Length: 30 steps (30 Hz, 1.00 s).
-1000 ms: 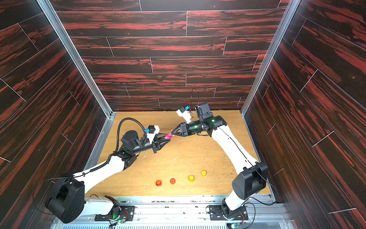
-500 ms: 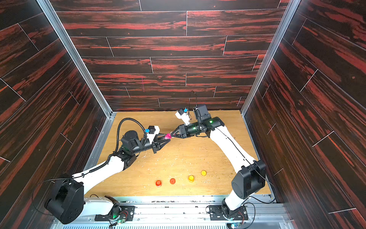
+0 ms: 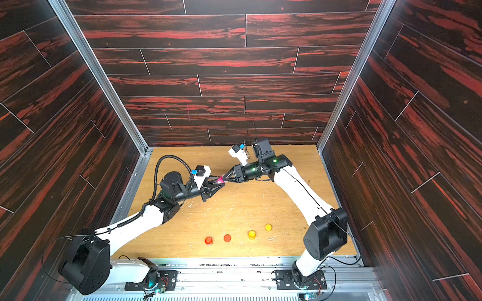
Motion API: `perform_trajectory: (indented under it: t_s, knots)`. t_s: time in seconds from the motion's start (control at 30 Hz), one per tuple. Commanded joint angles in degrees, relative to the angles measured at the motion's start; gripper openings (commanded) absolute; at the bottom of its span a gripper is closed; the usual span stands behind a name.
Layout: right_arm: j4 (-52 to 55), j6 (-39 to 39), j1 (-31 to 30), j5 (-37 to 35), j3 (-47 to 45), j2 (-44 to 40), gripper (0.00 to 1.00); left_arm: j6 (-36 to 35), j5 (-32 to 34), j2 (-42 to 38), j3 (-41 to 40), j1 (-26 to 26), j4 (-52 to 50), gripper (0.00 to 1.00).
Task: Close the paint jar lid
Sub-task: Close the lid on the paint jar.
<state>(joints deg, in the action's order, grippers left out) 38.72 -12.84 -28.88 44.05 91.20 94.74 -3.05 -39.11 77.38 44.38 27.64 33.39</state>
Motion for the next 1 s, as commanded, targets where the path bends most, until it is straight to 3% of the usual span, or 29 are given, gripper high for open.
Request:
perform_trajectory:
  t_s: [0.0,0.27,0.63,0.97]
  knots:
    - [-0.4,0.0,-0.5,0.4,-0.9,1.6,0.29,-1.3,-0.6,-1.8,1.8,0.3,0.4,0.19]
    - [1.3,1.1,-1.0,0.7,1.5,3.1,0.29,-1.7,-1.8,-1.7,2.2,0.7,-0.8,0.18]
    - [10.7,7.1,-2.1,-0.4,9.1,7.4,0.29,-7.9,-1.4,-2.1,4.6,2.9,-9.6,0.16]
    - [15.3,12.5,-4.6,-2.0,12.1,9.4,0.29,-9.2,-2.1,-2.1,6.3,3.4,-11.9,0.15]
